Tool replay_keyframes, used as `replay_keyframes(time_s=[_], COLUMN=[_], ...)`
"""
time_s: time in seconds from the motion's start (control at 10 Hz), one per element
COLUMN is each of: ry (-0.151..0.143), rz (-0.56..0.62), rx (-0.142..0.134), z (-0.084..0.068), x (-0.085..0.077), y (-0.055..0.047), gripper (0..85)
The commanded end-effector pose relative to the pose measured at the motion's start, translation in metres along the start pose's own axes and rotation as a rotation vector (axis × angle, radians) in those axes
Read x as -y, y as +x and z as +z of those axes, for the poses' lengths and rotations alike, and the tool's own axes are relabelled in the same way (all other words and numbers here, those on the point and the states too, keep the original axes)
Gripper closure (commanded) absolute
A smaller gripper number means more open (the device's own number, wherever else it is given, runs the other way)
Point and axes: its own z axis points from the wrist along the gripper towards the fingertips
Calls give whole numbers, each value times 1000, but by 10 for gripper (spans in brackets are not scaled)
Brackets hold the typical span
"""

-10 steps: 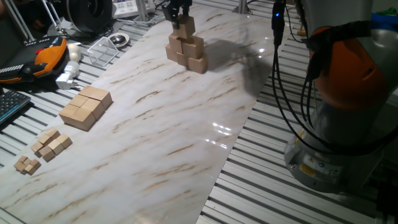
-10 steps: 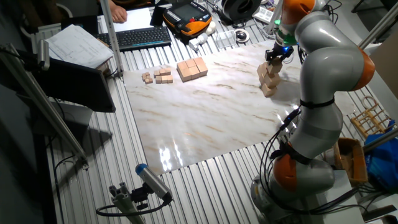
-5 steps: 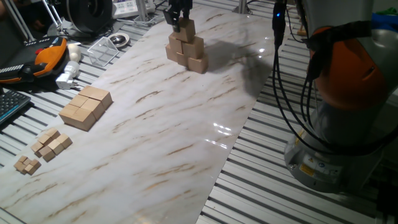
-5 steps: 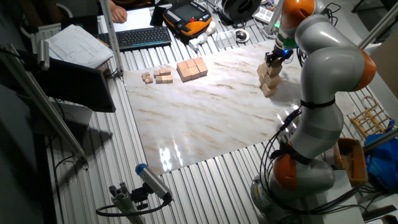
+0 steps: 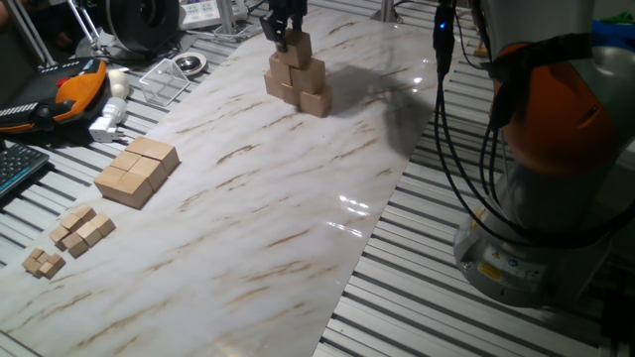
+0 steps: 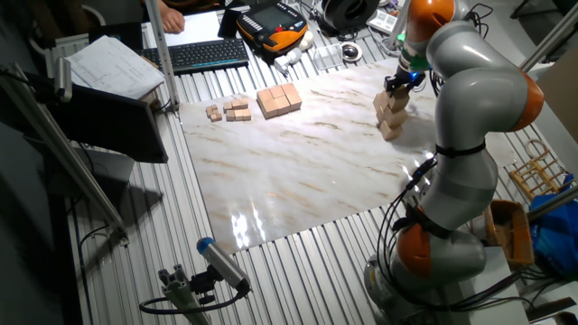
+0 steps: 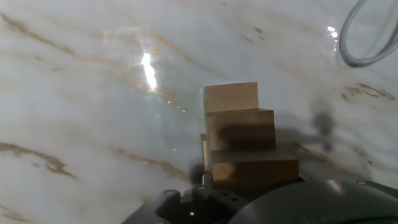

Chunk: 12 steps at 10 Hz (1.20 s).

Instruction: Stack the blocks into a pyramid shape

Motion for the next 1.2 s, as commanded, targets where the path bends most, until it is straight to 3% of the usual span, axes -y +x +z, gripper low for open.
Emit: replay_keyframes(time_s=[0.0, 0.1, 0.2, 0.4, 0.6, 0.8, 1.0, 1.1], ry=[1, -1, -3, 1, 10, 13, -10, -47], rz=[7, 15, 20, 7, 20, 41, 34, 23], rx=[3, 11, 15, -1, -42, -57, -72, -81], z=[0, 0, 0, -6, -33, -60, -75, -75], x=[0, 0, -1, -1, -9, -21, -27, -28], y=[0, 0, 0, -2, -9, -10, -9, -8], gripper=[170, 170, 0, 0, 0, 0, 340, 680])
